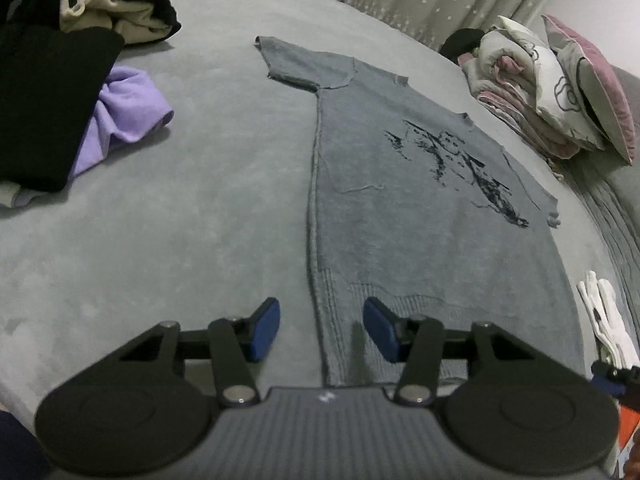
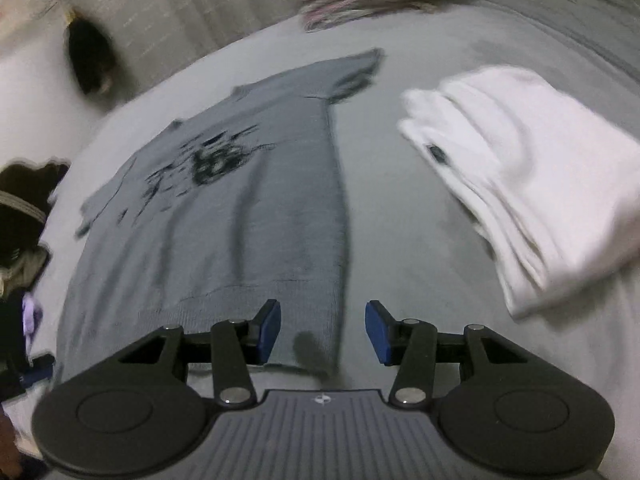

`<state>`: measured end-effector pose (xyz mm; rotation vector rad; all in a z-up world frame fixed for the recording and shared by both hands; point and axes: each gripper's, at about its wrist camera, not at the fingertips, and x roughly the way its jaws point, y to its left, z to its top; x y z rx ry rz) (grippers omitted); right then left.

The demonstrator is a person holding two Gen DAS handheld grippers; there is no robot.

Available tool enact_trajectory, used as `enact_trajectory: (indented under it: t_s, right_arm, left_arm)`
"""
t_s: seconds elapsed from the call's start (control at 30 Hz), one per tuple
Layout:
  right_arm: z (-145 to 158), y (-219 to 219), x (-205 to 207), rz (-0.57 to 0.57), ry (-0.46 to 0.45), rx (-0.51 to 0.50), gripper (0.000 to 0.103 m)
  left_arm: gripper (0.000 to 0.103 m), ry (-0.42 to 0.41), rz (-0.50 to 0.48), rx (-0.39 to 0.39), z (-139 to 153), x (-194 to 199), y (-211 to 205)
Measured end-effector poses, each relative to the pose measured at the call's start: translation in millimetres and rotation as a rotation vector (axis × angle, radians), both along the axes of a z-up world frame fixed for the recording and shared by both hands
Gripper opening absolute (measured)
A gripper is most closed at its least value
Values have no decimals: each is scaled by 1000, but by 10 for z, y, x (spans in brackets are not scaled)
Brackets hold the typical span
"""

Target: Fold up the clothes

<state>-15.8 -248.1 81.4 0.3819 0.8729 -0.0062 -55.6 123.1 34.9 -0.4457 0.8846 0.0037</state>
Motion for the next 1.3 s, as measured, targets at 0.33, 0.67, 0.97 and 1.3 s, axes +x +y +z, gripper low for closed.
enact_trajectory:
  t_s: [0.33,0.67,0.97,1.3]
  right_arm:
    - [69,123,-32,1,-94,-80,7]
    - [186,53,-97,49,-62,-156,6]
    - [144,7,-142,55,-71,-215,6]
    - [134,14,-141,23,-96,-253,44]
  left_arm:
    - [7,-42,2,-59,190,-47,129]
    - [7,-10,-35,16,194,-169,53]
    - [7,5,-46,71,89,-215,42]
    - [46,-3,12,26,136,-202,192]
